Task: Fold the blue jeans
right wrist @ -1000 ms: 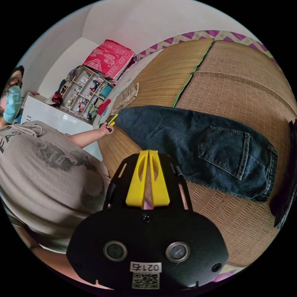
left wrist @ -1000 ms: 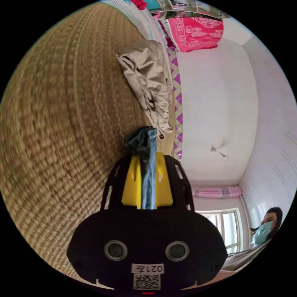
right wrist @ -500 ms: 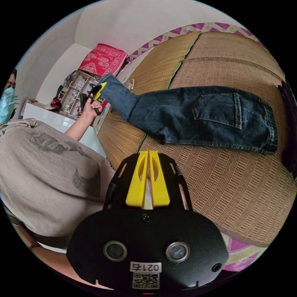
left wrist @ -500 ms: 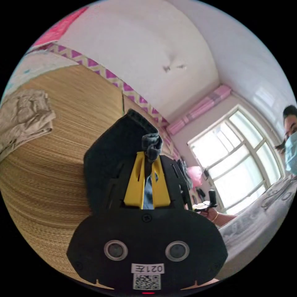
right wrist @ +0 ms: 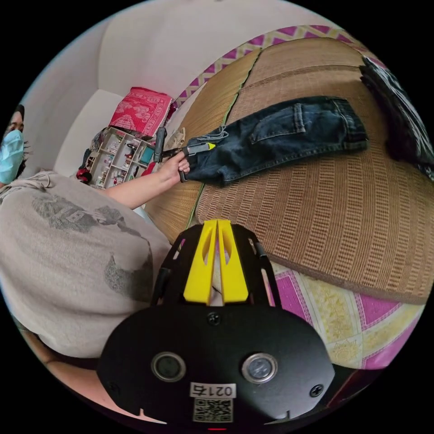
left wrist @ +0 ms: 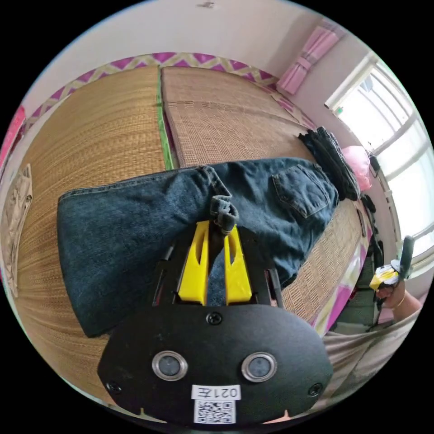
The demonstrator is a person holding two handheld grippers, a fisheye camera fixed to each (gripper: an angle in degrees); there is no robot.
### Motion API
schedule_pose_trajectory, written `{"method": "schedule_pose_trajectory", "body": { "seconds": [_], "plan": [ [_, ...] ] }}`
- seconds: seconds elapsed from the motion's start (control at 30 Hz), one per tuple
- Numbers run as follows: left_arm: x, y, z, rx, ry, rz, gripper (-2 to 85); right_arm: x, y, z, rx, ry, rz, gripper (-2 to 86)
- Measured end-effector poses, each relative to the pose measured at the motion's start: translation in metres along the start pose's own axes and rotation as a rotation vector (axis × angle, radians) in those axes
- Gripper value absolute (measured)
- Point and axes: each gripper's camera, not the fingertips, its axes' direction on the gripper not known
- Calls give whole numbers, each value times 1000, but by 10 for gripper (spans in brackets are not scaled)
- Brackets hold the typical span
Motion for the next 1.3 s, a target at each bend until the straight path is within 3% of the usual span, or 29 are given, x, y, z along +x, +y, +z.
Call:
{"method": "schedule_pose_trajectory", "body": {
  "seconds": [0.17, 0.23, 0.3, 0.4, 0.5, 0.7, 0.87, 0.93, 1.13, 1.3],
  "plan": [
    [55, -21, 18, -46, 31, 222, 216, 17, 3, -5, 52, -14, 78, -1],
    [69, -22, 16, -51, 1, 288, 222, 26, -1, -11, 122, -17, 144, 4],
    [74, -22, 9, -52, 14, 305, 210, 50, -5, -20, 296, -76, 298, 23],
    [66, -22, -11, -47, 133, 251, 171, 81, -5, -20, 514, -146, 547, 143],
    [59, -13, -32, -58, 229, 220, 146, 98, -10, -5, 628, -264, 686, 173],
    [26, 22, -90, -9, 271, 158, 127, 84, -34, 22, 792, -407, 777, 143],
    [-40, 61, -132, 28, 290, 59, 104, 51, -66, 18, 745, -311, 814, 73],
    [-64, 75, -143, 40, 290, 39, 97, 17, -87, 4, 714, -187, 744, 61],
    [-159, 130, -161, 82, 349, -77, 83, -221, -211, -13, 471, 232, -1, 57],
    [-226, 178, -159, 90, 369, -129, 73, -441, -276, 101, 232, 491, -488, 58]
  ]
}}
